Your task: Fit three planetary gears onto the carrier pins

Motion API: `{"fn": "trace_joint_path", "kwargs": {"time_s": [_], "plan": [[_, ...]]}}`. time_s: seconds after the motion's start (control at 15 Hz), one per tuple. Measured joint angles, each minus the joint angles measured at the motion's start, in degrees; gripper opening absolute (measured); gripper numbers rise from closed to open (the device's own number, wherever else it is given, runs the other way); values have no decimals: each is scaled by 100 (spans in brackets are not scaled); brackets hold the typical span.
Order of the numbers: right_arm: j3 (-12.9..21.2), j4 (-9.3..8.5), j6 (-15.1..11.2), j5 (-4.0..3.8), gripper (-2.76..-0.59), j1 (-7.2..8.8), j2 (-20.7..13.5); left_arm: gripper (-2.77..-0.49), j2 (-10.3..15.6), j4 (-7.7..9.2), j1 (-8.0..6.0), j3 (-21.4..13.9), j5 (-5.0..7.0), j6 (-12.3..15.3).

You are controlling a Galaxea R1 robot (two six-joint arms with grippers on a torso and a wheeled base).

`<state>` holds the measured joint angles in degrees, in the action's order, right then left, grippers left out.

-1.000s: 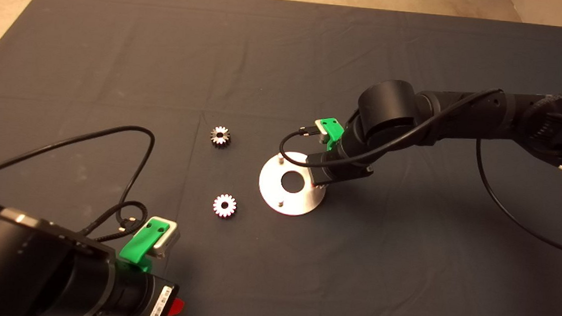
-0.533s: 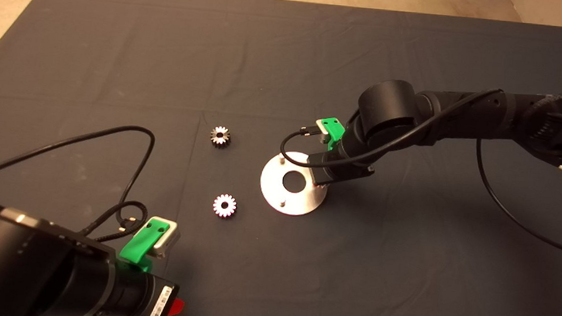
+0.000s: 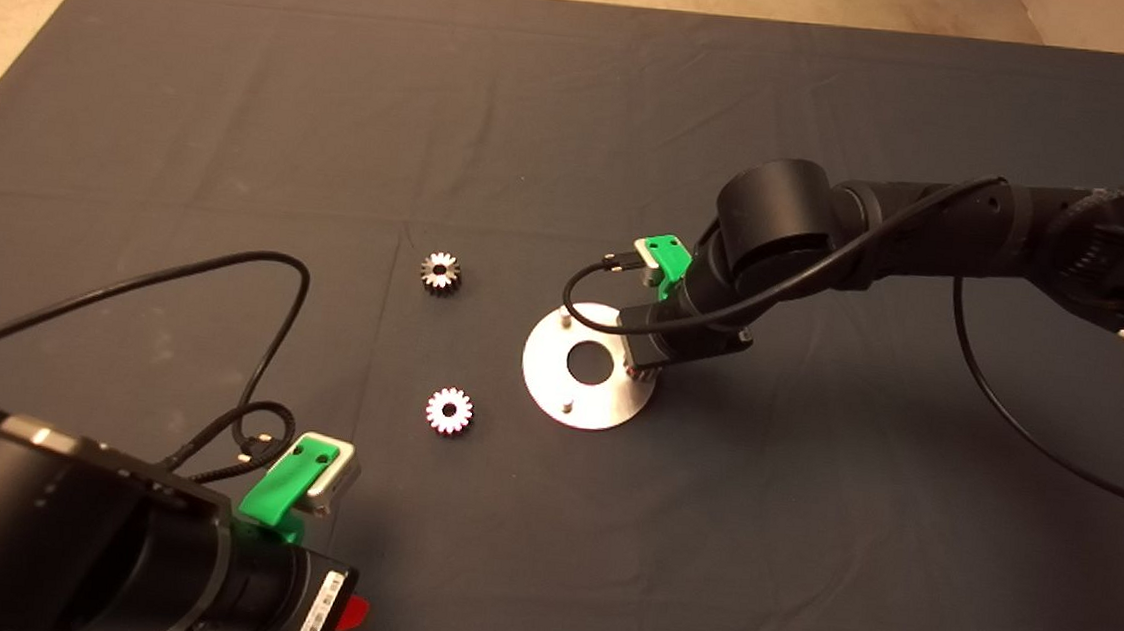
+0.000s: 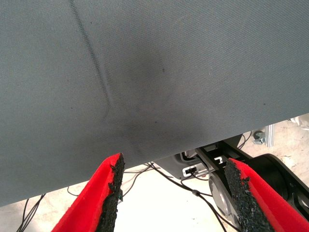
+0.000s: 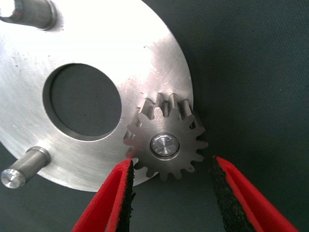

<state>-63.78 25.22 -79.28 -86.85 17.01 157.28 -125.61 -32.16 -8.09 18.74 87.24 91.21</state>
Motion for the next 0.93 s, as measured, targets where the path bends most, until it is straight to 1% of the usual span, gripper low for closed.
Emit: {"fn": "trace_joint_path", "kwargs": {"time_s": [0.07,0.13,0.27,0.4,0.53,0.67,0.73,0.8,0.87,0.93], "plan": [[0,0,0,-4,-205,1,0,-180,0,-1,0,0,0,0],[0,0,0,-4,-204,2,0,-180,0,0,0,0,0,0],[0,0,0,-6,-193,2,0,-180,0,-2,-2,0,0,0],[2,0,0,-5,-191,2,-4,-180,0,0,-2,0,0,0],[106,0,-5,0,-191,30,-84,-180,1,-2,0,0,2,0],[234,-17,-10,5,-178,127,-191,-180,4,0,-1,0,5,0],[304,-30,-13,2,-178,218,-241,-180,4,0,0,0,5,0],[416,-77,-24,7,-174,356,-287,-180,1,0,-1,0,5,0],[557,-110,-24,29,-165,474,-365,-180,1,-2,-1,0,2,0],[714,-152,-27,63,-163,539,-476,-180,3,0,0,0,5,0]]}}
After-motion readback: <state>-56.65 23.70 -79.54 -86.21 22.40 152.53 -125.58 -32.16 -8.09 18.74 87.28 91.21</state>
